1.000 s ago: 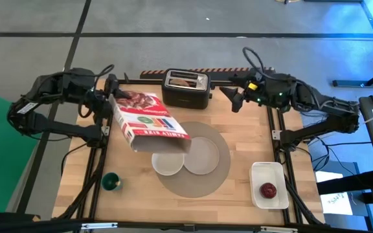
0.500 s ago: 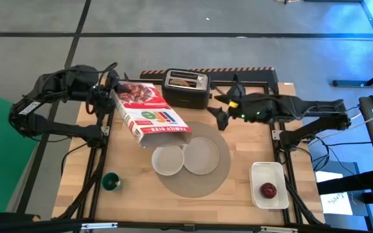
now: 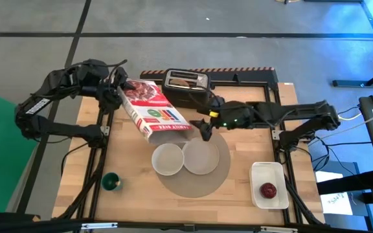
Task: Arrange a breakfast setting
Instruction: Pour the cereal into the white bowl
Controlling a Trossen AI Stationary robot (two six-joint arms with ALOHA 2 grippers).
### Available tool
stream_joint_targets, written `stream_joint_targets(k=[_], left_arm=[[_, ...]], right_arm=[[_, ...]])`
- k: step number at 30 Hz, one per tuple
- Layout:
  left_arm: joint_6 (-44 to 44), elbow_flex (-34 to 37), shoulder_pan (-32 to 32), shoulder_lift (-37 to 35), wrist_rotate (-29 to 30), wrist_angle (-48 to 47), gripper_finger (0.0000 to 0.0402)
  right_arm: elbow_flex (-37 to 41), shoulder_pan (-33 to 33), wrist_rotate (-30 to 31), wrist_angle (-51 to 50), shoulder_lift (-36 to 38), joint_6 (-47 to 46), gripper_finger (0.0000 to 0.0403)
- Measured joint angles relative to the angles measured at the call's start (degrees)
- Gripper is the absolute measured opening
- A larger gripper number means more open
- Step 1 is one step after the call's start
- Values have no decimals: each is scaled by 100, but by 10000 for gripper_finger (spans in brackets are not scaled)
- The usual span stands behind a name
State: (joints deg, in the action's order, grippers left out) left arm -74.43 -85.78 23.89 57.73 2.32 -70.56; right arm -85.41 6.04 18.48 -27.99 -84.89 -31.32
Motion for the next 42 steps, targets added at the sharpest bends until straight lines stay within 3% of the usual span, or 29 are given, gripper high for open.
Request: stream_joint_targets(k=[25, 42], left_arm=[[-947, 4, 47, 311, 37, -83, 252], [-1312, 527, -60, 306, 415, 20, 252]], right_arm=[[-7, -2, -7, 215, -881, -186, 289], [0, -2, -178, 450, -1360, -190, 289]])
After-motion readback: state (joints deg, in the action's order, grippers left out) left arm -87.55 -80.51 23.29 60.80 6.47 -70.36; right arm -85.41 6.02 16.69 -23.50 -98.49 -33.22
